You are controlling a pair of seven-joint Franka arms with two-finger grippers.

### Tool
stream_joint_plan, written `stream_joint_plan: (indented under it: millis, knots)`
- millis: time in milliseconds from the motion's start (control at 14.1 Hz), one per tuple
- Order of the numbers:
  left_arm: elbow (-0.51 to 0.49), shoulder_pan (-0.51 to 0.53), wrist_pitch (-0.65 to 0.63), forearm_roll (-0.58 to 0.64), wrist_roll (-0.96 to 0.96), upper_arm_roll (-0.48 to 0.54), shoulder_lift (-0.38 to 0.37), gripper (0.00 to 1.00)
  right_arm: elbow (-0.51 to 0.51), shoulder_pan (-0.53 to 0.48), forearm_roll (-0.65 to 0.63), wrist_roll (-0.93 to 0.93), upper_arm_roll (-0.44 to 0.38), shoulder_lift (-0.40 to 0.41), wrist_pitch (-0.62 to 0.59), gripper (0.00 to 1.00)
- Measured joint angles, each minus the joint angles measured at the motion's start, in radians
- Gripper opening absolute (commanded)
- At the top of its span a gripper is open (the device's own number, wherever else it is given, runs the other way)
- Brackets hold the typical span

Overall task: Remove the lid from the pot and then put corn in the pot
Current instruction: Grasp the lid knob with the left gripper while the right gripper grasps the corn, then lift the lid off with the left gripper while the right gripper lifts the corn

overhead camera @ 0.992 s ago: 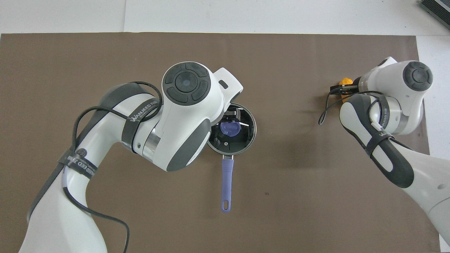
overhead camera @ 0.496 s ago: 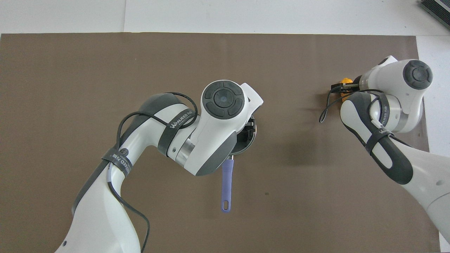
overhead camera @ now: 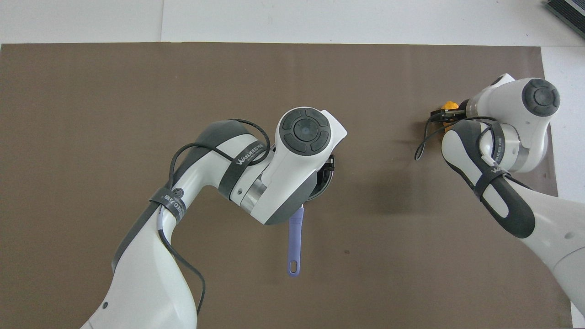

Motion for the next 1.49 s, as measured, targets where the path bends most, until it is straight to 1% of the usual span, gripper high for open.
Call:
stream_joint_plan:
  millis: [71, 142, 213, 283, 354, 425, 567, 921, 1134, 1276, 1417, 1488]
  knots:
    - [0.001, 0.0, -0.002, 0.0, 0.0, 0.0, 0.0, 0.9, 0.004, 0.0, 0.0, -0.001, 0.0, 0.001, 0.0, 0.49]
    - [0.001, 0.0, -0.005, 0.0, 0.0, 0.0, 0.0, 0.78, 0.011, 0.0, 0.0, -0.003, 0.0, 0.002, 0.001, 0.1]
    - [0.002, 0.0, -0.009, 0.0, 0.0, 0.0, 0.0, 0.63, 0.018, 0.0, 0.0, -0.005, 0.0, 0.002, 0.001, 0.0]
    - [0.002, 0.0, -0.013, 0.0, 0.0, 0.0, 0.0, 0.35, 0.023, 0.0, -0.001, -0.006, 0.0, 0.002, 0.001, 0.0]
    - [0.002, 0.0, -0.014, 0.002, 0.0, 0.0, 0.0, 0.13, 0.025, 0.0, -0.003, -0.006, 0.0, 0.002, 0.001, 0.0]
    - [0.002, 0.0, -0.014, 0.015, 0.0, 0.0, 0.0, 0.0, 0.026, 0.0, -0.004, -0.007, 0.0, 0.003, 0.001, 0.0]
    - [0.003, -0.001, -0.014, 0.049, 0.0, -0.003, 0.0, 0.0, 0.026, 0.0, -0.005, -0.007, 0.0, 0.003, 0.001, 0.0]
    - [0.019, -0.002, -0.021, 0.058, 0.0, -0.004, -0.002, 0.0, 0.027, -0.003, -0.022, -0.028, 0.0, 0.003, 0.001, 0.0]
    - [0.037, -0.001, -0.058, 0.059, 0.0, -0.001, -0.033, 0.0, 0.039, -0.011, -0.022, -0.054, 0.0, 0.002, -0.018, 0.0]
    - [0.038, 0.001, -0.081, 0.06, 0.0, 0.008, -0.06, 0.0, 0.064, -0.01, -0.023, -0.054, 0.001, -0.015, -0.082, 0.0]
    - [0.038, 0.013, -0.095, 0.062, 0.0, 0.015, -0.085, 0.0, 0.083, -0.003, -0.023, -0.055, 0.003, -0.072, -0.185, 0.0]
    - [0.038, 0.027, -0.113, 0.062, 0.0, 0.018, -0.097, 0.0, 0.086, 0.004, -0.023, -0.055, 0.004, -0.114, -0.242, 0.0]
